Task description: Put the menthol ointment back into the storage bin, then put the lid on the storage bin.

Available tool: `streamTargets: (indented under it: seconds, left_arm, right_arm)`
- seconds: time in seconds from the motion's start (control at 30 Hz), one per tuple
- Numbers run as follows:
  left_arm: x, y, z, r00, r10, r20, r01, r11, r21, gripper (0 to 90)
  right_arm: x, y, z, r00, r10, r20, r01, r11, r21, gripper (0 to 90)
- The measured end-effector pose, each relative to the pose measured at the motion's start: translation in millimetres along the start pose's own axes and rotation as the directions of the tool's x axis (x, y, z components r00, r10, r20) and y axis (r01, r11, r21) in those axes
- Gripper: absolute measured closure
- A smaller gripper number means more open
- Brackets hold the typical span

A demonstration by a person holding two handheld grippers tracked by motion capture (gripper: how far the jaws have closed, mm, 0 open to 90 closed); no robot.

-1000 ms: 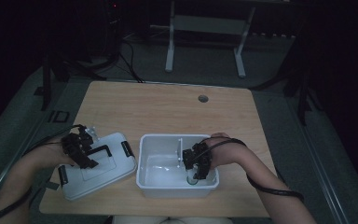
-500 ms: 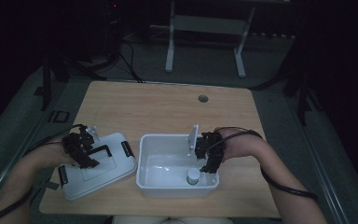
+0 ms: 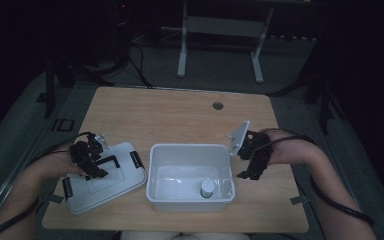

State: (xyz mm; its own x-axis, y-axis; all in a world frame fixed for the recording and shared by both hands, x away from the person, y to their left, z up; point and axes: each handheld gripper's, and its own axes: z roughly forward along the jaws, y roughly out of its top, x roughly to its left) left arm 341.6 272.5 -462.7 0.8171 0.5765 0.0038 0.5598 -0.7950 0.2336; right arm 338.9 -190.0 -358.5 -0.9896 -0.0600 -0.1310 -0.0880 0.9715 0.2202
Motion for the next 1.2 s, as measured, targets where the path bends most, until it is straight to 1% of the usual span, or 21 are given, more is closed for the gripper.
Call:
streamTargets:
  seconds: [0.03,0.1,0.2,0.23,0.27,0.3,0.4,0.43,0.53,0.67,0.7,0.73,0.77,0.8,0.83,0.87,0.9,1.0,1.07,1.17,1.2]
  left_arm:
    - [0.6,0.0,1.0,1.0,0.001,0.005,-0.001,1.0,-0.001,27.6]
    - [0.1,0.6,2.1,1.0,0.006,0.006,-0.006,1.0,-0.001,27.7]
    - [0.8,1.2,4.0,1.0,0.005,0.0,-0.005,1.0,-0.001,28.5]
    - [1.7,1.6,6.4,1.0,0.01,0.0,-0.01,1.0,0.0,30.6]
    - [1.7,1.6,6.4,1.0,0.01,0.0,-0.01,1.0,0.0,30.8]
    - [2.1,2.0,9.8,0.9993,0.033,-0.018,-0.032,0.9994,0.011,33.9]
    - [2.2,3.1,13.6,0.9982,0.044,-0.042,-0.043,0.9986,0.031,38.7]
    - [0.8,5.4,17.1,0.9941,0.064,-0.087,-0.059,0.9968,0.054,42.3]
    - [1.3,6.5,20.3,0.9941,0.074,-0.079,-0.07,0.9962,0.052,49.0]
    - [3.6,6.1,23.6,0.9952,0.079,-0.057,-0.076,0.9952,0.061,65.4]
    - [4.6,5.7,23.0,0.9967,0.075,-0.031,-0.073,0.9961,0.049,65.4]
    - [4.6,5.7,23.0,0.9967,0.075,-0.031,-0.073,0.9961,0.049,67.9]
    - [6.0,5.3,21.0,0.9976,0.07,-0.005,-0.069,0.9968,0.04,67.9]
    - [5.5,4.8,20.3,0.9968,0.08,-0.005,-0.079,0.9962,0.035,75.0]
    - [5.6,4.7,19.1,0.997,0.077,-0.001,-0.077,0.9965,0.032,80.3]
    - [6.1,4.3,18.1,0.9972,0.071,0.025,-0.072,0.9971,0.028,82.5]
    - [5.8,4.1,17.4,0.9962,0.086,0.013,-0.086,0.9959,0.029,82.9]
    - [5.9,3.5,15.3,0.9963,0.084,0.014,-0.085,0.9959,0.032,83.2]
    - [6.0,3.2,13.4,0.996,0.089,0.013,-0.089,0.9955,0.033,83.3]
    - [4.6,0.2,-1.2,0.996,0.09,-0.006,-0.09,0.9959,0.009,83.3]
    - [4.6,0.2,-1.2,0.996,0.09,-0.006,-0.09,0.9959,0.009,83.3]
  right_arm:
    - [0.0,-4.2,-1.3,0.9999,0.01,0.002,-0.01,1.0,0.002,14.7]
    - [0.0,-23.8,-4.0,0.9988,0.048,0.013,-0.048,0.998,0.033,14.7]
    - [-0.4,-33.4,-3.6,0.9975,0.069,0.017,-0.069,0.997,0.041,14.7]
    - [-1.3,-43.3,-0.4,0.9959,0.089,0.017,-0.09,0.994,0.067,14.7]
    - [-1.3,-43.3,-0.4,0.9959,0.089,0.017,-0.09,0.994,0.067,14.7]
    - [-1.8,-52.2,4.7,0.9943,0.105,0.016,-0.106,0.991,0.087,14.7]
    - [-2.2,-59.8,10.4,0.9921,0.125,0.016,-0.126,0.986,0.106,14.7]
    - [-2.8,-66.3,16.1,0.9896,0.143,0.012,-0.143,0.984,0.109,14.8]
    - [-2.9,-74.4,23.9,0.9867,0.163,0.001,-0.162,0.981,0.104,14.8]
    - [-2.4,-82.9,34.7,0.9831,0.183,-0.007,-0.181,0.978,0.103,14.8]
    - [-2.2,-85.5,38.6,0.9817,0.19,-0.006,-0.188,0.976,0.107,14.7]
    - [-2.2,-85.5,38.6,0.9817,0.19,-0.006,-0.188,0.976,0.107,14.7]
    - [-1.8,-88.3,42.9,0.9803,0.197,-0.008,-0.195,0.974,0.112,14.7]
    - [-1.3,-95.2,54.2,0.9787,0.205,-0.013,-0.202,0.972,0.123,14.7]
    - [-1.5,-97.9,58.3,0.9775,0.21,-0.014,-0.207,0.97,0.127,14.7]
    - [-1.5,-100.3,62.1,0.9762,0.216,-0.015,-0.213,0.969,0.129,14.7]
    - [-1.7,-102.7,65.2,0.9752,0.221,-0.007,-0.219,0.967,0.128,14.7]
    - [-2.8,-109.7,73.2,0.9692,0.246,0.008,-0.245,0.962,0.116,14.7]
    - [-2.8,-111.8,75.5,0.9684,0.249,0.011,-0.249,0.962,0.116,14.7]
    - [-1.6,-119.7,82.4,0.9629,0.27,0.005,-0.268,0.955,0.127,14.7]
    - [-1.6,-119.7,82.4,0.9629,0.27,0.005,-0.268,0.955,0.127,14.7]
